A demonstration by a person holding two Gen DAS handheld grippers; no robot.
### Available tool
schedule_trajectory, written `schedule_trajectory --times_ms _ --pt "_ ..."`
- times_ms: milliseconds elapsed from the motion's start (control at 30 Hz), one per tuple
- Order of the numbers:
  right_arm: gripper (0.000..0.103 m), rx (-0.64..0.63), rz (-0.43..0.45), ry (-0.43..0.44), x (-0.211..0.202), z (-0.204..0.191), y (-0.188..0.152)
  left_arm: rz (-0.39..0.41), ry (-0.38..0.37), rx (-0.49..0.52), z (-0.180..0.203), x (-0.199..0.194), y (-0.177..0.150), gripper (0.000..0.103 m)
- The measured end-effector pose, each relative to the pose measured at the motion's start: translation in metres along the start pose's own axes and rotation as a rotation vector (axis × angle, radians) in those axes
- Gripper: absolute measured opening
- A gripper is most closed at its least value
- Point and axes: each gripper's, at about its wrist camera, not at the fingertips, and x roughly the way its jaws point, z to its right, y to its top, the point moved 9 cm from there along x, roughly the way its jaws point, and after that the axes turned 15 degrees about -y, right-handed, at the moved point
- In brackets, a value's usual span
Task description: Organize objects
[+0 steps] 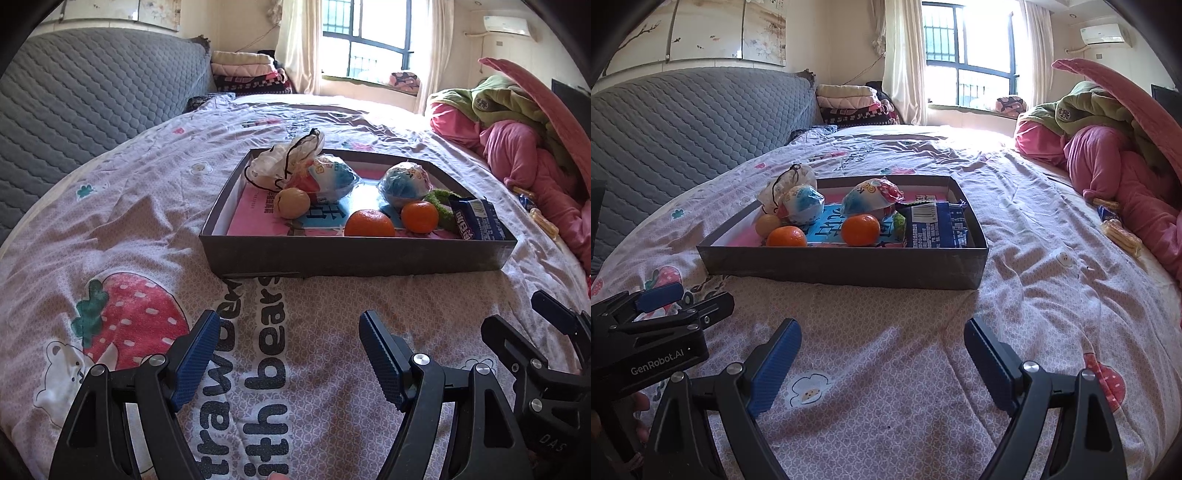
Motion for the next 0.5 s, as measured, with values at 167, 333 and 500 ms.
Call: schedule_trajectory --times_ms 167,333,500 --pt "0.090 -0.003 -0.003 -0.002 0.0015 0.0004 -0.0036 -0.001 0.000 0.004 0.0004 0.0015 -0.0026 0.078" --pt "0.090 -0.002 0.001 -0.001 0.0010 0.0008 -0.0043 0.001 -0.006 0.012 0.0015 0.0026 -0.0036 0.078" --pt "0.090 -0.006 0.005 0.000 0.0004 0.0001 -0.0049 -0.001 -0.006 0.013 0.0024 0.0030 -0.0044 0.078"
